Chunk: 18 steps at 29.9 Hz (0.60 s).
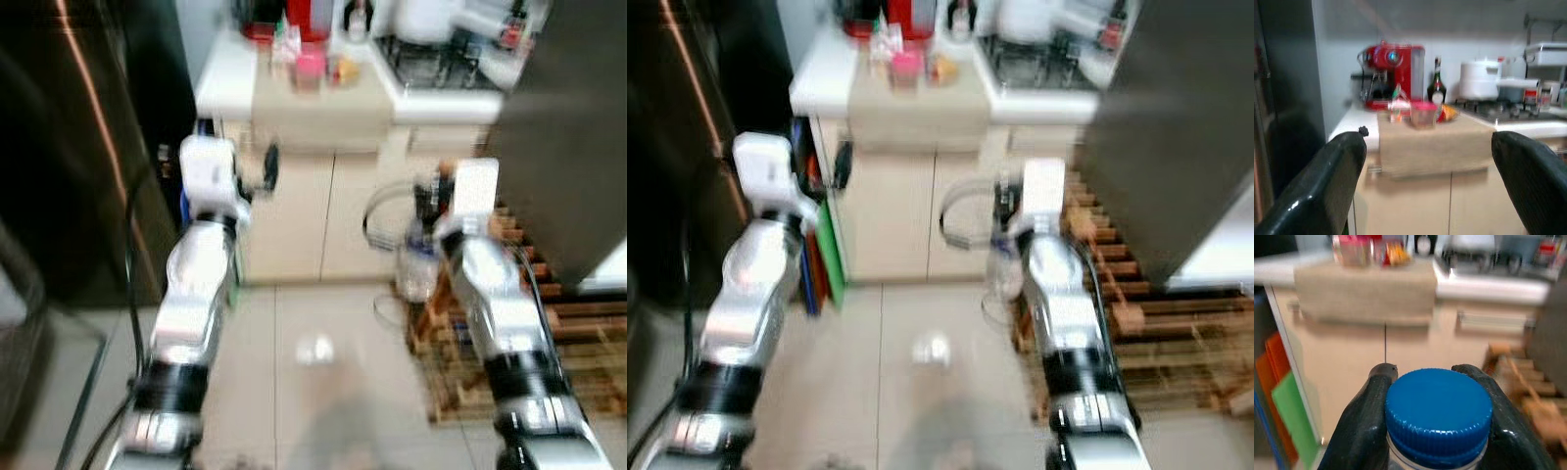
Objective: Restocking fridge
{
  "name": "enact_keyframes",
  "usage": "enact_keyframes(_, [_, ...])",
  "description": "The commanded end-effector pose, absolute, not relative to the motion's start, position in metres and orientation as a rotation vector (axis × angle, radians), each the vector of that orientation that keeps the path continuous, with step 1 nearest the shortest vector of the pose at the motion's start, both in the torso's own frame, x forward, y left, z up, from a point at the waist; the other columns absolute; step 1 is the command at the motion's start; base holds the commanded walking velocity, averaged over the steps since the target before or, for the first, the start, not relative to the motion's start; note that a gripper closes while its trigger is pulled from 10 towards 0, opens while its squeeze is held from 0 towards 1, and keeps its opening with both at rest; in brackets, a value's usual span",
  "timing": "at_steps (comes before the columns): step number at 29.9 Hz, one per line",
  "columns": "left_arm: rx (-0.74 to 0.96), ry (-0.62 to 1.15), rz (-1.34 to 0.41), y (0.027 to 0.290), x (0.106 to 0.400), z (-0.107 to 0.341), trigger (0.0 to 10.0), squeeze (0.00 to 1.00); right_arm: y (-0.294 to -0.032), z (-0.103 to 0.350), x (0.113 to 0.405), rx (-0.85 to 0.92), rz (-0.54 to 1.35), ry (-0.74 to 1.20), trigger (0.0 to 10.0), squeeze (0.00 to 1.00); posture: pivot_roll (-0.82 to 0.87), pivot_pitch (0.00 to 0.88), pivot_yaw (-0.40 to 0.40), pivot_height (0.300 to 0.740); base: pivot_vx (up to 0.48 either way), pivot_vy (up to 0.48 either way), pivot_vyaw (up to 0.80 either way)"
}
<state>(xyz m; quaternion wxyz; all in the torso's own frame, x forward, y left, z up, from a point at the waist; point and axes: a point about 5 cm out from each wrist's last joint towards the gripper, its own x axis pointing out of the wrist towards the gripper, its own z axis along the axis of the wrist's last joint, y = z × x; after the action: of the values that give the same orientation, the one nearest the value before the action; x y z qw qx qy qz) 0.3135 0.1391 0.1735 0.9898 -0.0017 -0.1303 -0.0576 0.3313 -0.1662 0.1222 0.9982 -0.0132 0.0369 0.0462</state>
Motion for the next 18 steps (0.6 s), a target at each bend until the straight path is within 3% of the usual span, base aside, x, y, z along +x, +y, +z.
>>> enact_keyframes(1, [-0.054, -0.192, -0.094, 0.146, 0.308, 0.163, 10.0, 0.00, -0.173, 0.135, 0.330, -0.059, 0.082, 0.023, 10.0, 0.00, -0.06, 0.000, 0.011, 0.740, 0.000, -0.480, 0.00])
enact_keyframes(6, [-0.207, -0.007, 0.101, 0.176, 0.299, 0.127, 10.0, 0.00, -0.186, 0.125, 0.325, -0.053, 0.039, 0.042, 10.0, 0.00, -0.05, 0.000, 0.000, 0.740, 0.000, -0.480, 0.00])
enact_keyframes(18, [-0.210, -0.013, 0.047, 0.165, 0.293, 0.131, 10.0, 0.00, -0.181, 0.121, 0.326, -0.095, 0.071, 0.053, 10.0, 0.00, -0.02, 0.000, -0.026, 0.740, 0.000, -0.440, 0.00])
